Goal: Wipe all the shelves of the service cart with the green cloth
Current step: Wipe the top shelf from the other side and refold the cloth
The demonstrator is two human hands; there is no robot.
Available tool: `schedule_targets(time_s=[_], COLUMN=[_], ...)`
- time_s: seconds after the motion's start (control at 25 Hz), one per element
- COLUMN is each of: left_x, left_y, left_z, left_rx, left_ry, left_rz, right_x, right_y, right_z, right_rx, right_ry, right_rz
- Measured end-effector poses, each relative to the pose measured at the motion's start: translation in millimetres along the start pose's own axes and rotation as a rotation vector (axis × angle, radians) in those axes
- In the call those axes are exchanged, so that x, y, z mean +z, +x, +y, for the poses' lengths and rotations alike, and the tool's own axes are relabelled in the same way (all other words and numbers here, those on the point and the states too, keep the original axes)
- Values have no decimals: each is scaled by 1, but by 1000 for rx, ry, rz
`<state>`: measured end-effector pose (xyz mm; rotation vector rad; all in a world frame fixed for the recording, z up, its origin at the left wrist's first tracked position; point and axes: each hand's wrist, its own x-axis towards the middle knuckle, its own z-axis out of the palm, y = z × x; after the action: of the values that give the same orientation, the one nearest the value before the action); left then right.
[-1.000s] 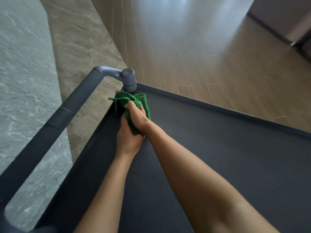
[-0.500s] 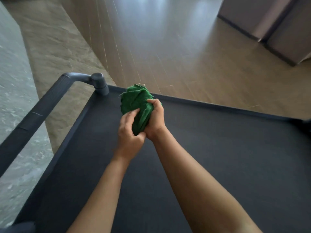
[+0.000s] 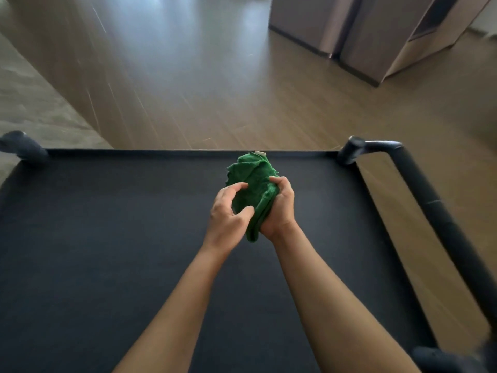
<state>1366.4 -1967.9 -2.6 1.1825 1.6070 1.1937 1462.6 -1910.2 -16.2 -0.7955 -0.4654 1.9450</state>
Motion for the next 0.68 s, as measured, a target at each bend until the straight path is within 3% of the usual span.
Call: schedule_targets(time_s=[0.24,0.48,0.68], left_x=[96,136,162], left_y=[-17,-18,-8], left_z=[15,18,27], left_rx=[-12,-104,-212], left_ry=[-30,-112,-249], left_rz=[-169,-168,-219], right_x=[-85,-129,-140], right_y=[-39,-48,-58], right_z=[-66,-120,-133], right_rx=[-57,-280,-327], right_ry=[-25,-47,-136], right_rz=[116,387,453])
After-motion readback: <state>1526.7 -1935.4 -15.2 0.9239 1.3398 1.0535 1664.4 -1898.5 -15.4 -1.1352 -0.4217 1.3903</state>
